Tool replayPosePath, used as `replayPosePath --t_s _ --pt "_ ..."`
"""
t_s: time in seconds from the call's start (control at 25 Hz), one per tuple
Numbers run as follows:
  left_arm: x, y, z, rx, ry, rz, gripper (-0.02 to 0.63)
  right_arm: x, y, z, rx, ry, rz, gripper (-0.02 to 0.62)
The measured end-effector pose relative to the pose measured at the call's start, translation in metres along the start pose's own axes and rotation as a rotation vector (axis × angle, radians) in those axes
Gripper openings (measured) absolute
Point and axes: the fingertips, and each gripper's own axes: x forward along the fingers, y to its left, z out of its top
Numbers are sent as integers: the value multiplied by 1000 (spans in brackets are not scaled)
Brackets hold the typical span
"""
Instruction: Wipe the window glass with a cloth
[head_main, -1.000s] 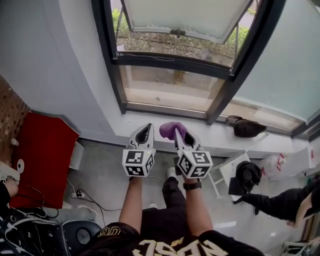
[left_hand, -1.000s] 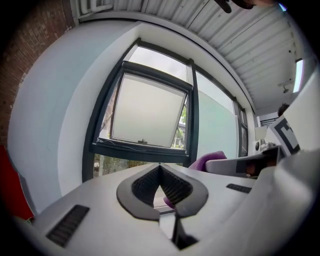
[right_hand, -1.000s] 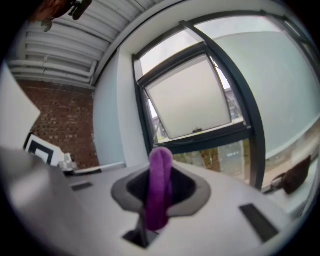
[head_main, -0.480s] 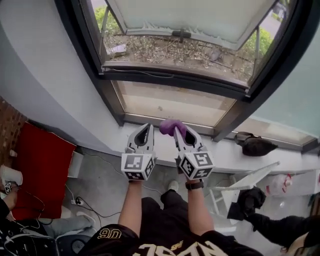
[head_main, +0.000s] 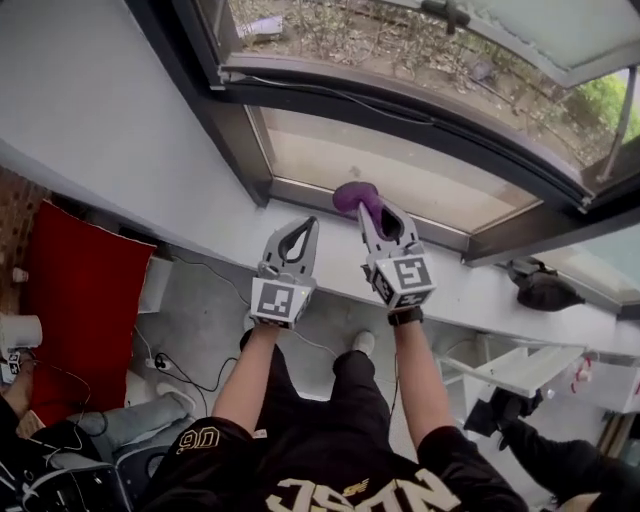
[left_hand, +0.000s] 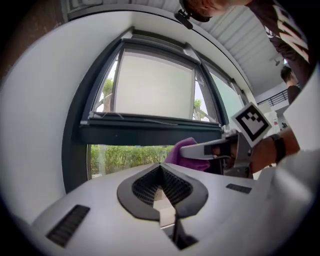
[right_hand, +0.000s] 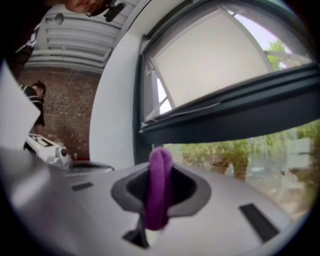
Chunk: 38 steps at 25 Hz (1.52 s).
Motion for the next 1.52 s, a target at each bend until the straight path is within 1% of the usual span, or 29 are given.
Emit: replayPosePath --t_s 0.08,0.12,0.24,0.32,0.36,0.44,0.48,0.56,0.64,0.72,0.8,0.84,0.96,1.04,1.08,1.16,1.24,1.36,1.52 --pt "1 17 -50 -52 31 -38 9 44 15 -23 -43 23 68 72" --pt "1 25 -73 -65 50 -67 9 65 20 -34 -48 35 77 73" --pt "-3 44 -138 -55 118 -141 9 118 29 -53 -37 52 53 72" --pt "-1 58 -169 -63 148 -190 9 149 38 -53 -18 20 65 72" --pt "-2 64 -180 -89 150 -208 9 163 45 -52 -8 -2 83 73" --pt "-6 75 -200 -167 141 -242 9 190 58 -54 13 -49 136 72" --pt "-8 80 -206 -186 139 -263 9 204 64 -57 27 -72 165 72" --pt "-14 87 -216 -186 148 -292 9 230 71 -58 53 -115 217 72" --pt "-18 98 -222 -169 153 -283 9 255 74 -49 53 -174 250 72" --pt "-24 104 -226 -146 158 -269 9 274 74 -34 53 -240 258 72" --pt "-30 108 -224 -108 164 -268 9 289 73 -17 90 -310 256 72" --pt "-33 110 -221 -106 159 -263 9 294 72 -8 118 -343 255 72" --pt "-41 115 -209 -167 117 -226 9 295 74 7 193 -419 238 72" --pt "-44 112 -203 -181 114 -220 9 282 68 5 192 -447 183 72" --pt "-41 105 -202 -180 124 -246 9 271 57 2 184 -455 136 72" --pt "-27 80 -200 -171 146 -342 9 241 21 -5 184 -467 29 72" --pt "-10 44 -199 -180 156 -442 9 200 -23 -7 167 -481 -65 72" --pt "17 -19 -195 -217 158 -574 9 124 -96 -4 147 -507 -186 72" --pt "48 -110 -192 -224 149 -718 9 9 -212 -10 131 -499 -395 72"
